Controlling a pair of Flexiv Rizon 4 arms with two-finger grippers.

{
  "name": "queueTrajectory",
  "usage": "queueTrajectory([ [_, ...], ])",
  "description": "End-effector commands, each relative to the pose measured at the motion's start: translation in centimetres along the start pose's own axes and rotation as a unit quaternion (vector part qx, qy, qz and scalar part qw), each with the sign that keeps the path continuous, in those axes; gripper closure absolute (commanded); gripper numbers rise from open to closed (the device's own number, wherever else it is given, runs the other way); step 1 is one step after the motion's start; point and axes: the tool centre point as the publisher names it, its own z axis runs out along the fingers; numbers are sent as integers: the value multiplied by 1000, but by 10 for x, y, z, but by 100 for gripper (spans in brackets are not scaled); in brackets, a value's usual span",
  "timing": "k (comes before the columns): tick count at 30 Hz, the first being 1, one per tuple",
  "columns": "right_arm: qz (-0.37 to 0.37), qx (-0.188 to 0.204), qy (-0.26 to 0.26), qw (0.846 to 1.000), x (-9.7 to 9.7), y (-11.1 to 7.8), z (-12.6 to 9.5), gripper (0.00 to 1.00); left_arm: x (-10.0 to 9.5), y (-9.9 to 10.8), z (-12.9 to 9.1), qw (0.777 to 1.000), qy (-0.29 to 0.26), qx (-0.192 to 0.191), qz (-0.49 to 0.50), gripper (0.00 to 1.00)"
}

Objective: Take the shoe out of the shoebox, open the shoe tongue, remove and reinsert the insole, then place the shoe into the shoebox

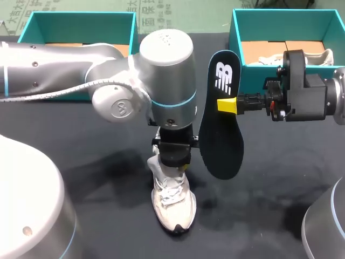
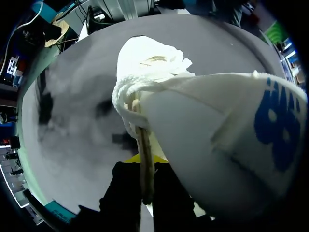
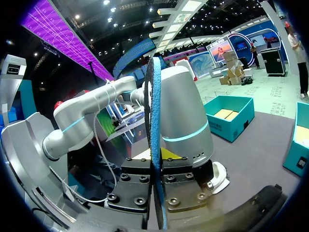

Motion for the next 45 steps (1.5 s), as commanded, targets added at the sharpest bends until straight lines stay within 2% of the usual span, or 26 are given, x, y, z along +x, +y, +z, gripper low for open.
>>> queueTrajectory([
  [1,0,-1,-2,1000,1,-2,1,100,-10,6,7,1000,6,2,6,100],
  [7,0,-1,-2,1000,1,-2,1,100,-14,12,6,1000,1,-4,11,100],
  [10,0,-1,-2,1000,1,-2,1,100,-15,13,1,1000,-5,-12,12,78],
  [12,0,-1,-2,1000,1,-2,1,100,-14,14,-4,1000,-11,-20,13,59],
  [14,0,-1,-2,1000,1,-2,1,100,-13,15,-9,1000,-15,-24,13,50],
  [16,0,-1,-2,1000,1,-2,1,100,-13,15,-12,999,-19,-29,14,26],
  [21,0,-1,-2,1000,1,-2,1,100,-11,16,-25,998,-36,-47,8,0],
  [30,0,-1,-2,1000,1,-2,1,100,1,31,-77,983,-138,-108,-56,0],
  [39,0,-1,-2,1000,1,-2,1,100,10,42,-125,955,-245,-163,-48,0],
  [45,0,-1,-2,1000,1,-2,1,100,9,43,-152,934,-314,-168,-36,0],
])
